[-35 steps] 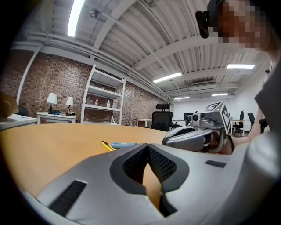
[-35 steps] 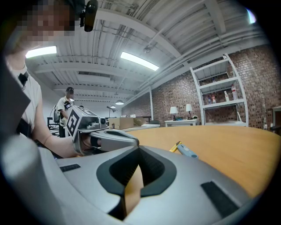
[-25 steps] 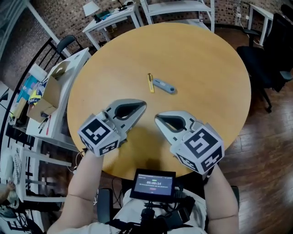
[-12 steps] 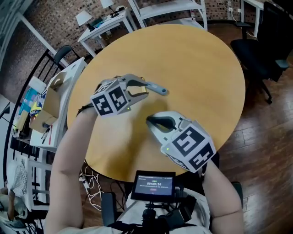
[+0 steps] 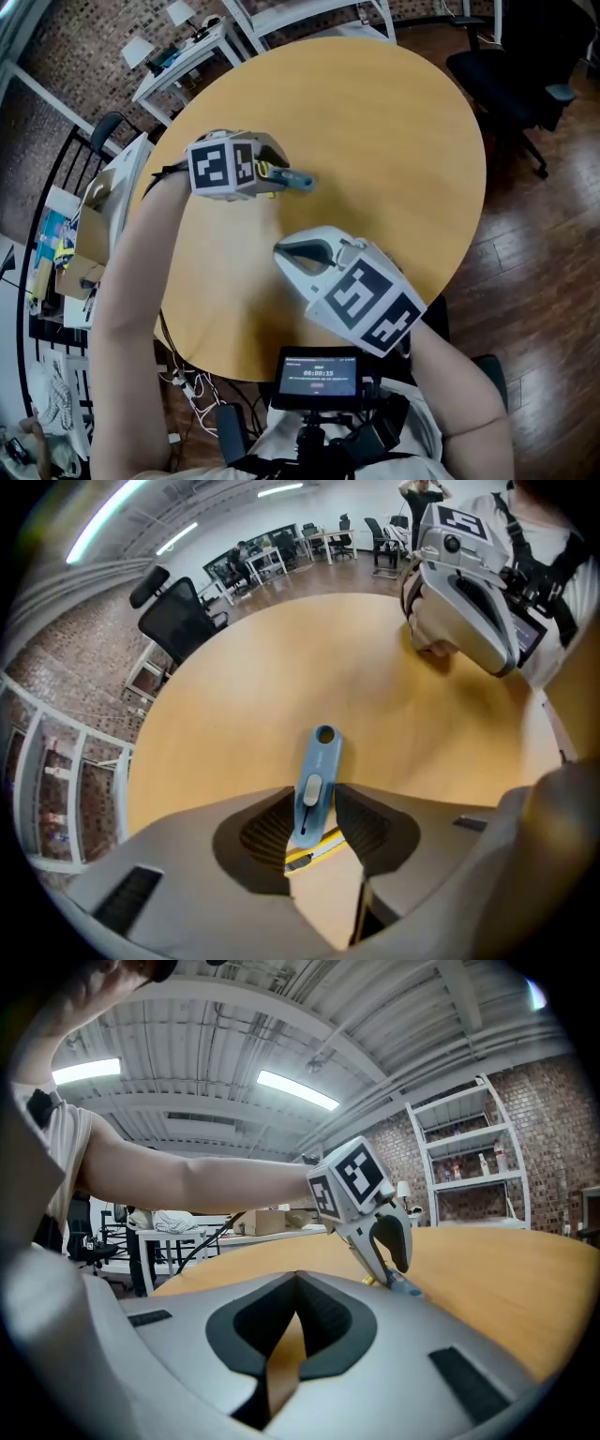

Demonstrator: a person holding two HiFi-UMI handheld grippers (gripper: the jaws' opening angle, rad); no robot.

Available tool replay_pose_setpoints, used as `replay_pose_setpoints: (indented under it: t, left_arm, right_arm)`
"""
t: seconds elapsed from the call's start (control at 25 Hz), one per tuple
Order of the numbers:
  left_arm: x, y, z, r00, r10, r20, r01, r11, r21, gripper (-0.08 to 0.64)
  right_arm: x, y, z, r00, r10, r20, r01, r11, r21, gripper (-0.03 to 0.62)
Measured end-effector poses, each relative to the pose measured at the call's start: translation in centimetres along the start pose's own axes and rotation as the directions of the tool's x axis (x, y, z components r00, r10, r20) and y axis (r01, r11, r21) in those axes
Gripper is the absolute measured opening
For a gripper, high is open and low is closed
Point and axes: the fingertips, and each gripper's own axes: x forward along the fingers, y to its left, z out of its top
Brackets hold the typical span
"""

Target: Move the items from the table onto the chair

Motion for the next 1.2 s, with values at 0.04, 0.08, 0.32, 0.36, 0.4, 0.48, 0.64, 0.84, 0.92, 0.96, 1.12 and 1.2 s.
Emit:
replay_pose_setpoints:
  t: [0.04, 0.08, 0.32, 0.36, 0.4, 0.48, 0.64, 0.84, 0.92, 0.96, 1.12, 1.2]
  left_arm:
    - [0.2, 0.0, 0.0, 0.999, -0.029, -0.021, 0.029, 1.0, 0.007, 0.153]
    - [0.5, 0.1, 0.0, 0.998, -0.055, -0.039, 0.055, 0.998, 0.014, 0.161]
    - [1.4, 0.7, -0.2, 0.98, -0.171, -0.104, 0.173, 0.985, 0.013, 0.181]
    - [1.4, 0.6, -0.2, 0.977, -0.186, -0.105, 0.187, 0.982, 0.004, 0.171]
    - [1.4, 0.4, -0.2, 0.975, -0.198, -0.105, 0.198, 0.98, -0.003, 0.163]
    - [1.4, 0.2, -0.4, 0.972, -0.211, -0.107, 0.211, 0.977, -0.015, 0.161]
    - [1.4, 0.0, -0.6, 0.974, -0.188, -0.129, 0.192, 0.981, 0.016, 0.15]
    - [0.4, -0.7, 0.7, 0.992, -0.083, -0.095, 0.09, 0.993, 0.071, 0.15]
    - [-0.2, -0.5, 1.1, 0.998, -0.003, -0.071, 0.009, 0.996, 0.09, 0.15]
    - [-0.6, -0.4, 1.3, 0.997, 0.044, -0.065, -0.037, 0.995, 0.097, 0.15]
    - [-2.0, -1.2, 2.0, 0.972, 0.228, -0.058, -0.22, 0.969, 0.11, 0.15]
    - [-3.1, -1.6, 2.0, 0.95, 0.308, -0.051, -0.302, 0.948, 0.101, 0.15]
  right_arm:
    - [-0.1, 0.0, 0.0, 1.0, -0.001, 0.002, 0.001, 1.0, 0.002, 0.006]
    - [-0.2, 0.1, 0.1, 1.0, -0.002, 0.003, 0.002, 1.0, 0.004, 0.006]
    - [-0.3, 0.1, 0.2, 1.0, -0.001, 0.004, 0.001, 1.0, 0.007, 0.006]
    - [-0.4, 0.1, 0.2, 1.0, -0.001, 0.004, 0.001, 1.0, 0.007, 0.006]
    - [-0.4, 0.1, 0.1, 1.0, -0.002, 0.004, 0.002, 1.0, 0.007, 0.006]
    - [-0.3, 0.1, 0.0, 1.0, -0.004, 0.004, 0.004, 1.0, 0.006, 0.006]
    - [-0.1, 0.2, 0.0, 1.0, -0.004, 0.002, 0.004, 1.0, 0.008, 0.006]
    - [-0.2, 0.3, 0.0, 1.0, -0.003, 0.0, 0.003, 1.0, 0.011, 0.006]
    - [-0.2, 0.2, 0.1, 1.0, -0.004, -0.001, 0.004, 1.0, 0.009, 0.006]
    - [-0.2, 0.2, 0.1, 1.0, -0.004, -0.001, 0.004, 1.0, 0.007, 0.006]
    - [-0.3, 0.2, 0.0, 1.0, -0.005, 0.0, 0.005, 1.0, 0.005, 0.006]
    - [-0.4, 0.1, 0.1, 1.0, -0.004, -0.002, 0.004, 1.0, 0.005, 0.006]
